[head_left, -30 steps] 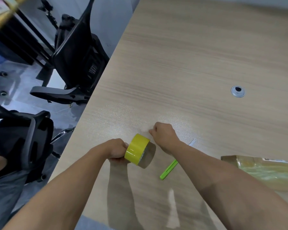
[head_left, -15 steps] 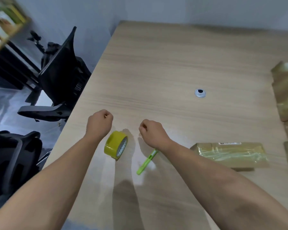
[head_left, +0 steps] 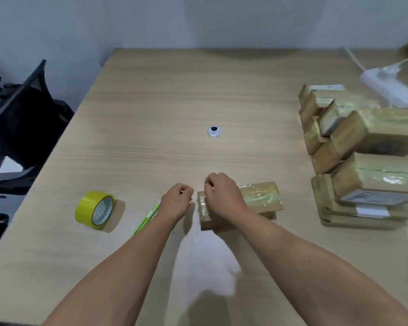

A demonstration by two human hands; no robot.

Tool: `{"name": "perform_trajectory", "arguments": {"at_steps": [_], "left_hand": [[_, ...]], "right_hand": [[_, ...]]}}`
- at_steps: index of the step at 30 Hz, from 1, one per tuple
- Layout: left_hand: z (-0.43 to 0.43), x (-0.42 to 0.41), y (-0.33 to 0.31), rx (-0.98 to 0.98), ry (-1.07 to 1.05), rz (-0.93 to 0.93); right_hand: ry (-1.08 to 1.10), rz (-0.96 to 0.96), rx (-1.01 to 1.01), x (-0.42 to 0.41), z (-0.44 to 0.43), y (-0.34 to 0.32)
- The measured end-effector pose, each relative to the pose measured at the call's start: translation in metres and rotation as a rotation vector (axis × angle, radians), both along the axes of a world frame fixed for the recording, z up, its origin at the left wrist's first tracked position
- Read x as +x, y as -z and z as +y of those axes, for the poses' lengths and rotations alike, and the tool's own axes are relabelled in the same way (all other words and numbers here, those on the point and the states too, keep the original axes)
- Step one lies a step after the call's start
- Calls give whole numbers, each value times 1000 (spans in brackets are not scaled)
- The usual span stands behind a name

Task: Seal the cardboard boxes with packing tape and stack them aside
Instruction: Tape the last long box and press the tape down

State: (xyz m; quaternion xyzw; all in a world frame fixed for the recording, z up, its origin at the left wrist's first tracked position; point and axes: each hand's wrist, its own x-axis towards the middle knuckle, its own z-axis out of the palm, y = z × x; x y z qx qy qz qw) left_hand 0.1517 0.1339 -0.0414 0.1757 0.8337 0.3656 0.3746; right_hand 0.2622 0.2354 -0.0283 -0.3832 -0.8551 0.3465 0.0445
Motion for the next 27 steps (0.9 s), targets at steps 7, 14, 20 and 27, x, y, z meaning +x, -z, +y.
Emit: {"name": "perform_trajectory", "arguments": {"at_steps": [7, 14, 20, 27], "left_hand": [[31, 49, 3, -58, -176, 79], [43, 73, 6, -97, -120, 153], [51, 91, 12, -121, -75, 207], [40, 86, 19, -60, -101, 212]], "right_hand": [[182, -11, 172, 66, 26, 24], [401, -131, -183, 102, 51, 29], [442, -237, -102, 95, 36, 36], [444, -172, -96, 100, 39, 43]]}}
